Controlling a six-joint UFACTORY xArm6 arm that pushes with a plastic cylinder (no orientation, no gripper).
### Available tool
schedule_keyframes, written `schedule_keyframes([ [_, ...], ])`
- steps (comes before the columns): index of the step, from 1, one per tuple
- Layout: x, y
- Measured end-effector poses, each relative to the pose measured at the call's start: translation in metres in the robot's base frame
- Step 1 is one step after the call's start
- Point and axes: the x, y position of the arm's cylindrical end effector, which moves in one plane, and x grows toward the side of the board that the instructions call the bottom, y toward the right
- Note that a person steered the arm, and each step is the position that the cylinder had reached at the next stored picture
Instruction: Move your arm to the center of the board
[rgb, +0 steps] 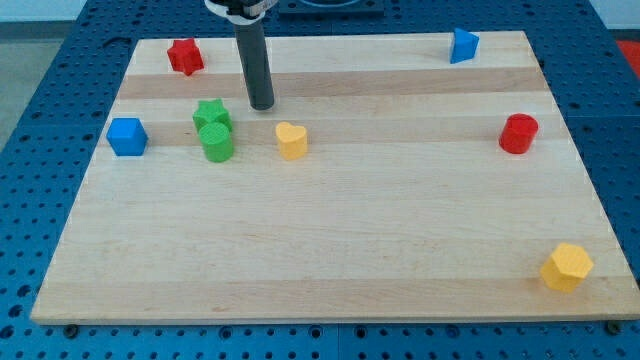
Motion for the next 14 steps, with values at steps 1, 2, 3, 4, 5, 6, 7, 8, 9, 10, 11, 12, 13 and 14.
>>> schedule_keyframes([
  [1, 0.007, -0.004],
  [2, 0.011, -0.005],
  [3, 0.02, -0.005],
  [4, 0.027, -0.005],
  [5, 0.021, -0.005],
  [6, 0.009, -0.002],
  [7, 0.008, 0.013],
  [8, 0.005, 0.022],
  [9, 0.004, 0.031],
  [10, 0.004, 0.047],
  [11, 0.004, 0.06],
  [12, 0.004, 0.072],
  [13, 0.004, 0.081],
  [14, 0.009, 0.085],
])
